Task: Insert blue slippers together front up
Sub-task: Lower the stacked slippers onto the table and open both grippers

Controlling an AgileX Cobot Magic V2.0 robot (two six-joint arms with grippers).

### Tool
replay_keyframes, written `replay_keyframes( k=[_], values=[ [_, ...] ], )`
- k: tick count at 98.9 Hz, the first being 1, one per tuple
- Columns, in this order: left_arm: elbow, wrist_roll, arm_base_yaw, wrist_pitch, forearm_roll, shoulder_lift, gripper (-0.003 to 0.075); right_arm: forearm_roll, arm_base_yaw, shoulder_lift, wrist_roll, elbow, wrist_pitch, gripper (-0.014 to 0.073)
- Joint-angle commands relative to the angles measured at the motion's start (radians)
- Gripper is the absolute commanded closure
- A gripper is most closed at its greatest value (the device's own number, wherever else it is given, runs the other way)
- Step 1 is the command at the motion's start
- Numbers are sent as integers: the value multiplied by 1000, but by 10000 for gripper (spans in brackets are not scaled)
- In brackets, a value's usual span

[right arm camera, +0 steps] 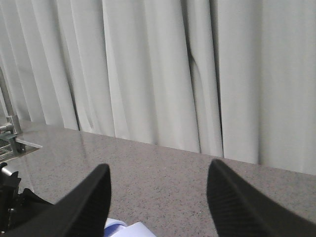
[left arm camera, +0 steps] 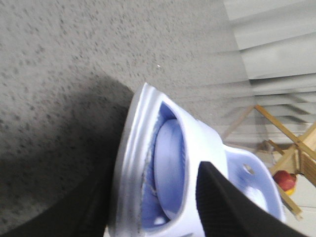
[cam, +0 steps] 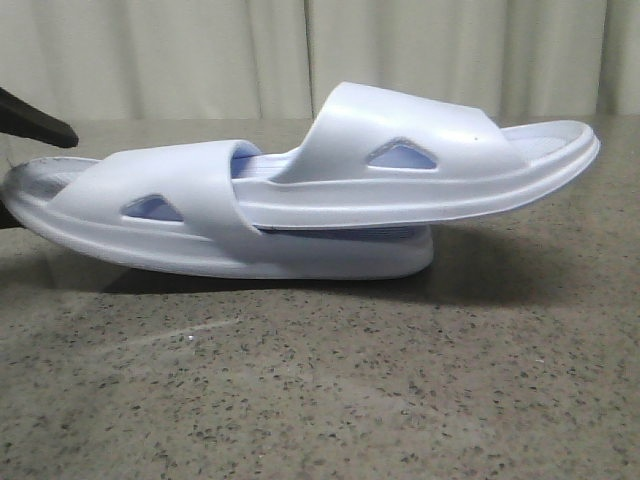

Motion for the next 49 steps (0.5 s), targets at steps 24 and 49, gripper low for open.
replay_keyframes(
  k=[24, 49],
  values=[
    [-36, 168, -6, -80, -79, -13, 387, -9, -8, 7, -8, -35, -75, 228],
    [-83, 368, 35, -123, -79, -15, 387, -9, -8, 7, -8, -35, -73, 228]
  ],
)
